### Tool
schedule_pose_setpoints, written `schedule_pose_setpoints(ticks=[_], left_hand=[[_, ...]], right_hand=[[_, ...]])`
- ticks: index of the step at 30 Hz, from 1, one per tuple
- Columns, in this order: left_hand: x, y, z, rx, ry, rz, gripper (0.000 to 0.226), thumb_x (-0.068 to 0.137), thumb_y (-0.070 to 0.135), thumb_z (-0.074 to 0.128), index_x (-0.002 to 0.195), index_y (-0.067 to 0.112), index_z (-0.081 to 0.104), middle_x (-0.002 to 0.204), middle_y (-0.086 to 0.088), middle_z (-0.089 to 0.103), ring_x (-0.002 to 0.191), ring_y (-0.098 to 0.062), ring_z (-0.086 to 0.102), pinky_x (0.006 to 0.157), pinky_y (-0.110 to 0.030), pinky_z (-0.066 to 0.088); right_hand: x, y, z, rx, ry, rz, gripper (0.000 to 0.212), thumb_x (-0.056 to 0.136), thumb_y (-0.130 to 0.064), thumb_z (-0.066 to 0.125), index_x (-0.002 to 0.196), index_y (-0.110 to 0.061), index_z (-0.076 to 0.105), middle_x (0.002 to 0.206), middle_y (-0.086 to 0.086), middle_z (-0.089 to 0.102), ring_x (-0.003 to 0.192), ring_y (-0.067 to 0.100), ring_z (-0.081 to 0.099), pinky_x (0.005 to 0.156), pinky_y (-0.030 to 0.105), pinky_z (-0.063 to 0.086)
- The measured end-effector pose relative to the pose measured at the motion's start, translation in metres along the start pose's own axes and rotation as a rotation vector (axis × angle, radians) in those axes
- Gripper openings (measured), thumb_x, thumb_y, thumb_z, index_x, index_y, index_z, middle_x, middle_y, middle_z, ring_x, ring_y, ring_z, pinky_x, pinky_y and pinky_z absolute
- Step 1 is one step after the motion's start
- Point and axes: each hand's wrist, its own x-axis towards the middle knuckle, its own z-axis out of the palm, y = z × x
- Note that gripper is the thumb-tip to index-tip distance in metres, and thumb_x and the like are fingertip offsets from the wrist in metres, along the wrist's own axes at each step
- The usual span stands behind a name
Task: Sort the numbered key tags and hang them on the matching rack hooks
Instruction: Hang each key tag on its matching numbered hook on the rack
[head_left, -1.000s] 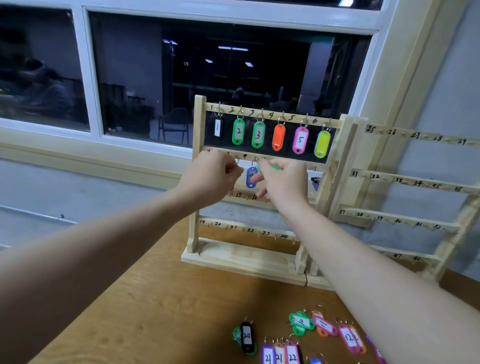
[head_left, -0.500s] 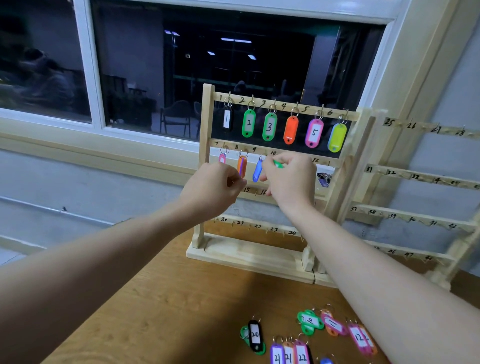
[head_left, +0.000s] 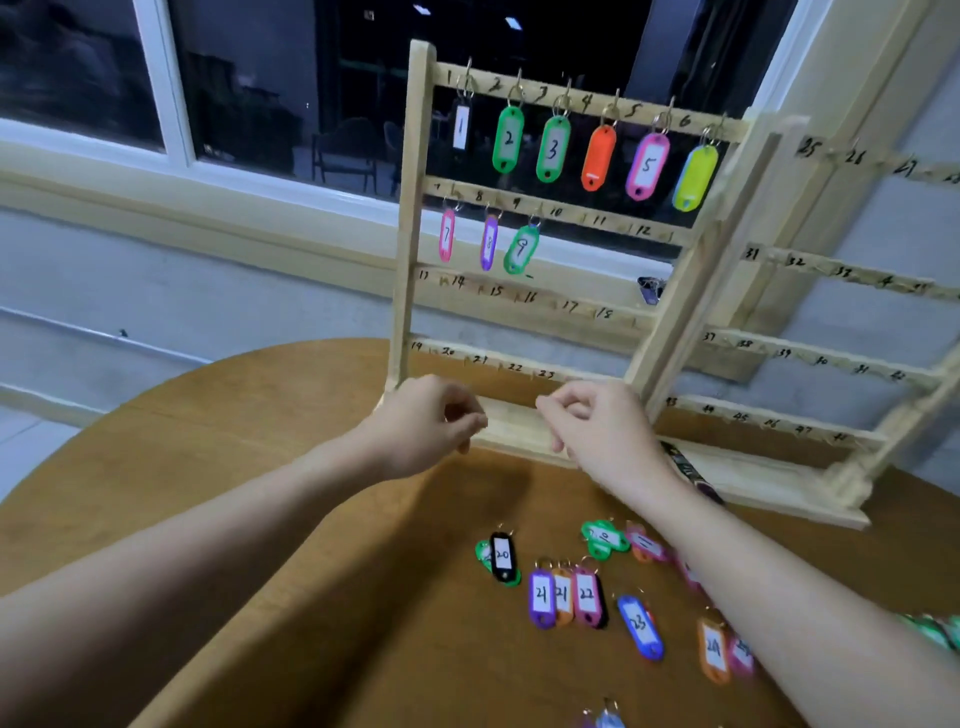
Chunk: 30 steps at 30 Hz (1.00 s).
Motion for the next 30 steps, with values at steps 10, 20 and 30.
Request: schedule_pose_setpoints(ticks=[10,20,30], left_hand=[[-0.031,-0.032,0.058,-0.138,0.068,-0.091,0.018,0.097,0.028,0.063,0.080,0.031,0.067,0.078,0.014,0.069,0.078,0.000,0.061,0.070,-0.017,0.042],[-0.032,-0.013,0.073,-0.140,-0.081,0.034,0.012,0.100,0.031,0.061,0.101,0.026,0.072,0.095,0.016,0.070,0.090,0.003,0.061,0.077,-0.014,0.045],[-0.033,-0.015,0.073,-0.159,-0.082,0.044,0.010,0.099,0.031,0.061,0.097,0.031,0.071,0.091,0.018,0.070,0.086,0.005,0.061,0.073,-0.011,0.041]], right_hand=[[-0.040,0.063,-0.005,-0.356,-0.181,0.108,0.014,0.094,-0.029,0.066,0.081,-0.026,0.070,0.071,-0.004,0.064,0.069,0.010,0.056,0.059,0.029,0.043],[-0.046,0.083,-0.025,-0.484,-0.194,0.209,0.028,0.086,-0.040,0.077,0.107,-0.022,0.073,0.083,-0.010,0.063,0.081,0.010,0.060,0.078,0.036,0.055],[-0.045,0.083,-0.023,-0.443,-0.232,0.202,0.009,0.091,-0.027,0.075,0.088,-0.018,0.075,0.080,-0.005,0.066,0.078,0.011,0.060,0.067,0.027,0.049]])
